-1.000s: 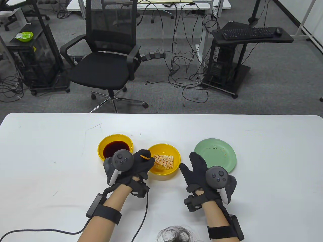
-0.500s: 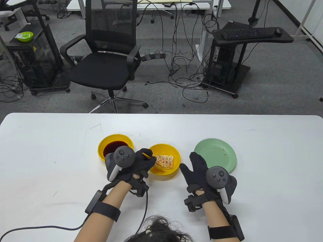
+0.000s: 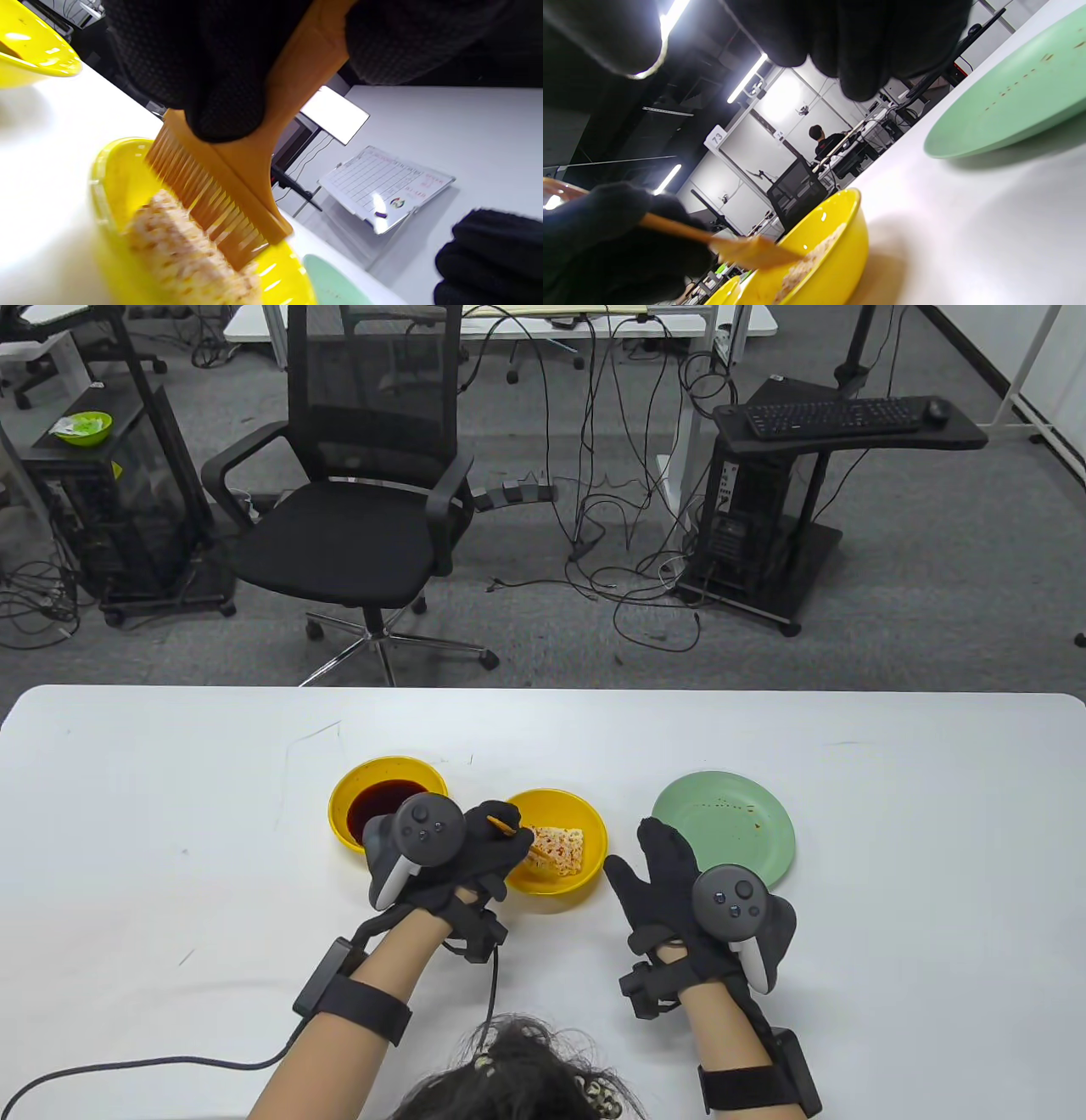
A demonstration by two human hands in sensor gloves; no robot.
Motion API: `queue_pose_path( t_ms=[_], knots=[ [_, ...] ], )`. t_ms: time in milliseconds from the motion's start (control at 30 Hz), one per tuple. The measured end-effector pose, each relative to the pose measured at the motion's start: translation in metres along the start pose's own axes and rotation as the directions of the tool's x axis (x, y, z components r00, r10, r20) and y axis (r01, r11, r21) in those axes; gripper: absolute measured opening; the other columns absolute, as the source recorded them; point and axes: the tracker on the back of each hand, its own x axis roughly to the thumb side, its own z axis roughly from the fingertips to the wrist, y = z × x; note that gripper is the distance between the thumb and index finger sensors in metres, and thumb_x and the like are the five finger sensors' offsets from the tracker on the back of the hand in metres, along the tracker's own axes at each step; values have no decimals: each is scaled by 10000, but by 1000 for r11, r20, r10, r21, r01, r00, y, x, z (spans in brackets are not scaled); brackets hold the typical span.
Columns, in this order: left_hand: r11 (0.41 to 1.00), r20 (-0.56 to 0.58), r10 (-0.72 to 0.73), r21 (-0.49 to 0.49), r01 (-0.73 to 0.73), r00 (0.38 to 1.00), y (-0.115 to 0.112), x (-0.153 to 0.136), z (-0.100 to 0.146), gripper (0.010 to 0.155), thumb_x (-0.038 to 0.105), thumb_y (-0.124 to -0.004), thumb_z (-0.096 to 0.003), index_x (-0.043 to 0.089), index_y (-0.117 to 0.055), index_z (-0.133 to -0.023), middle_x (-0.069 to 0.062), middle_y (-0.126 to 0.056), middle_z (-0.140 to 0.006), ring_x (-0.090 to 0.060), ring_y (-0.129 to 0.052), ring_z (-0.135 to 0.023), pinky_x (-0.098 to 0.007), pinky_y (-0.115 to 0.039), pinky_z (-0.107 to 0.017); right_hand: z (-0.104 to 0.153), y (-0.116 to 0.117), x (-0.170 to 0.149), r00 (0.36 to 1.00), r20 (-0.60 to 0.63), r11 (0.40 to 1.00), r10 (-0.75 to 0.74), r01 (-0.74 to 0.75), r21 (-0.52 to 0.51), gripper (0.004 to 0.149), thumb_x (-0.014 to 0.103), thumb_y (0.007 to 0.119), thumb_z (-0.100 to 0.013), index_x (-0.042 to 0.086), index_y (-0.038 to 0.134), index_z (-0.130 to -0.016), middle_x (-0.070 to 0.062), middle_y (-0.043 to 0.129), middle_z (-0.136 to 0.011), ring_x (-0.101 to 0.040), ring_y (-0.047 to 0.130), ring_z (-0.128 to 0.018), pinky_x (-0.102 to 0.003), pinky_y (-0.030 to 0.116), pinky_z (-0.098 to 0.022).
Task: Dip brush into soy sauce and glaze onto rice cake
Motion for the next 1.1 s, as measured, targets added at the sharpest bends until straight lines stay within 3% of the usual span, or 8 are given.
queue_pose_path(
  t_ms=[167,300,433,533,667,833,900,1100],
  knots=[
    [992,-72,121,-20,-123,990,-21,-5,-4,564,485,-847,-435,184,-759,-905,-162,-873,-936,-267,-1083,-744,-387,-894,-569,0,0,0,1000,5,1000,2,-2,-2,778,629,753,-491,104,606,-1047,-222,645,-1089,-454,780,-904,-566,703,-621],
    [999,-34,-24,-33,23,999,-7,-5,3,521,521,-836,-438,207,-804,-853,-143,-929,-884,-246,-1126,-671,-378,-921,-530,0,0,0,1000,5,1000,1,-1,-1,779,629,752,-491,104,605,-1047,-222,646,-1089,-453,780,-904,-567,703,-620],
    [1000,-37,-7,-28,6,999,4,-3,4,522,520,-835,-443,208,-797,-860,-139,-923,-891,-246,-1122,-674,-375,-918,-536,0,0,0,1000,4,1000,-3,3,-3,779,630,752,-491,104,607,-1047,-220,645,-1090,-452,782,-904,-568,702,-620],
    [999,-33,50,1,-50,998,-9,-2,-2,558,490,-837,-444,194,-750,-909,-155,-865,-946,-261,-1074,-755,-385,-887,-578,0,0,0,1000,7,1000,-4,4,-6,778,629,752,-491,103,608,-1046,-221,645,-1089,-454,780,-905,-567,702,-621],
    [999,-46,25,-43,-26,999,-23,-6,-4,552,507,-832,-441,217,-756,-904,-153,-872,-942,-260,-1078,-755,-384,-890,-575,0,-1,-1,1000,8,1000,-3,3,-8,778,629,752,-491,105,607,-1047,-221,645,-1090,-453,779,-905,-566,703,-621],
    [998,-6,-46,-35,46,999,0,-1,2,507,546,-827,-437,221,-827,-827,-129,-957,-858,-239,-1141,-632,-376,-926,-519,-1,-1,-4,1000,-1,1000,-3,3,-12,772,626,752,-493,105,609,-1045,-221,646,-1089,-452,780,-904,-566,702,-621],
    [1000,16,-22,-15,23,1000,1,0,2,515,534,-827,-442,231,-801,-858,-133,-923,-899,-240,-1120,-687,-373,-914,-550,-1,-2,-3,1000,2,1000,-2,3,-16,773,628,750,-493,106,609,-1046,-219,646,-1090,-451,780,-905,-565,703,-621],
    [997,-54,59,-37,-61,997,-22,-3,-6,547,500,-844,-438,221,-769,-902,-161,-874,-943,-264,-1082,-752,-385,-891,-576,-1,-3,-3,1000,4,1000,-6,6,-17,771,625,750,-494,106,609,-1046,-219,645,-1090,-452,781,-904,-566,702,-621]
  ],
)
